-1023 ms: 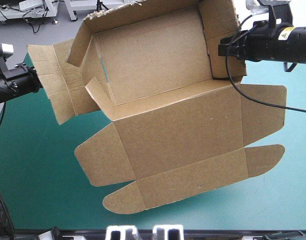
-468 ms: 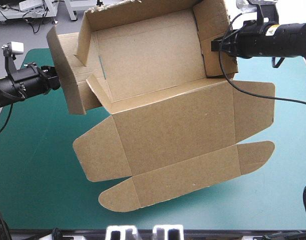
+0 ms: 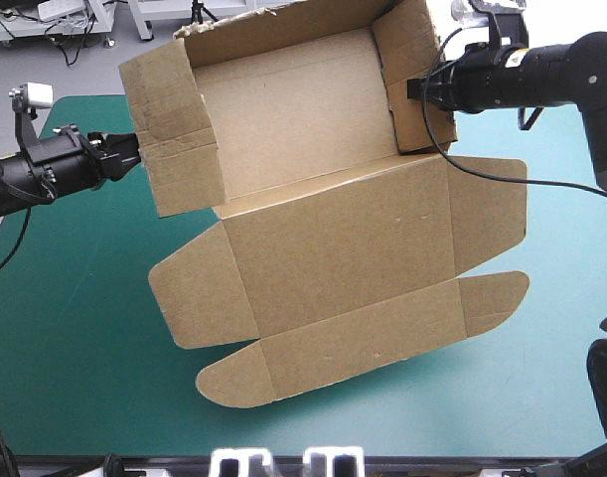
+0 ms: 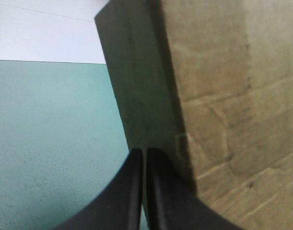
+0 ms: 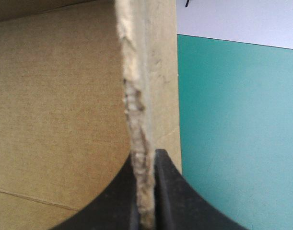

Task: Fold the box

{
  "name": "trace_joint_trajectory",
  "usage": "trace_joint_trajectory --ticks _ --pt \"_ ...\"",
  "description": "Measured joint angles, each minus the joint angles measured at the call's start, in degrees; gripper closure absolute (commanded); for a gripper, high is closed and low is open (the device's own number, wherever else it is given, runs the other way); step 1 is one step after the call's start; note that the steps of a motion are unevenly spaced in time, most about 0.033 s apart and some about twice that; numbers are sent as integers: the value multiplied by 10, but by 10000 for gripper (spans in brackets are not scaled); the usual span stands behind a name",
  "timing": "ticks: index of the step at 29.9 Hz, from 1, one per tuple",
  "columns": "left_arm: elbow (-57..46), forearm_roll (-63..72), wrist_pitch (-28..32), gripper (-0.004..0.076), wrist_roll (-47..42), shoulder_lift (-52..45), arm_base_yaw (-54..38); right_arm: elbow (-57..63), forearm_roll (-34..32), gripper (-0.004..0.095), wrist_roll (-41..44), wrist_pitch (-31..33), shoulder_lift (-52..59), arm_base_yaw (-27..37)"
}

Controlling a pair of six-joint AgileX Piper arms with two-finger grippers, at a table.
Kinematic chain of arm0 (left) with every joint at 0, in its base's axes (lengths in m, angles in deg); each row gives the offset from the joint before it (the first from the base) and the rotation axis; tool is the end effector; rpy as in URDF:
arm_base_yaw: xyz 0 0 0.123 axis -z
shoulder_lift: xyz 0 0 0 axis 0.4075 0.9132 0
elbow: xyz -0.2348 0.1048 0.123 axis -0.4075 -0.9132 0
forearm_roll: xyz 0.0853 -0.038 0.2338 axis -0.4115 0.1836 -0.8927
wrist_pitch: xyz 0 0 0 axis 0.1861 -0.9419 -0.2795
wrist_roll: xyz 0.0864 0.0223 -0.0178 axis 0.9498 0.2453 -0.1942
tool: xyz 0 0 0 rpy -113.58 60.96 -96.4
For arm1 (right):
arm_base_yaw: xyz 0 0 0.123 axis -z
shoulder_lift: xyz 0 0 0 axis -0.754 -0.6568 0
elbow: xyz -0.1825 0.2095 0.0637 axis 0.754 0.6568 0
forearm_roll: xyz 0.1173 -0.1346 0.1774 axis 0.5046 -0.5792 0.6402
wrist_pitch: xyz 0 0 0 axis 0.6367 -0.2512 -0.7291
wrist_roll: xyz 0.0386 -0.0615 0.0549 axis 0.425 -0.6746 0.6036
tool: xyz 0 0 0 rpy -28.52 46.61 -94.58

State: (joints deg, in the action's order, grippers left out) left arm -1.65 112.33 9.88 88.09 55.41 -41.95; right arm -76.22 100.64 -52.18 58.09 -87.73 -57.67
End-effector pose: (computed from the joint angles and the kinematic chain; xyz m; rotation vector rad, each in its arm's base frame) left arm 0.2492 -0.0059 0.4331 0.2699 1.9019 -1.0269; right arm 0.3205 0.0899 0.4953 -0.3785 2.1267 0.6081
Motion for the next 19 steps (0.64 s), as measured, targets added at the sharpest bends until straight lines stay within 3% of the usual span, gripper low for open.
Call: trace_joint_trajectory --ticks 10,19 --pt "0 -13 -1 436 -11 0 15 1 1 924 -9 -10 -12 0" --pt "0 -15 -1 417 -31 0 15 1 6 924 -14 -12 -34 0"
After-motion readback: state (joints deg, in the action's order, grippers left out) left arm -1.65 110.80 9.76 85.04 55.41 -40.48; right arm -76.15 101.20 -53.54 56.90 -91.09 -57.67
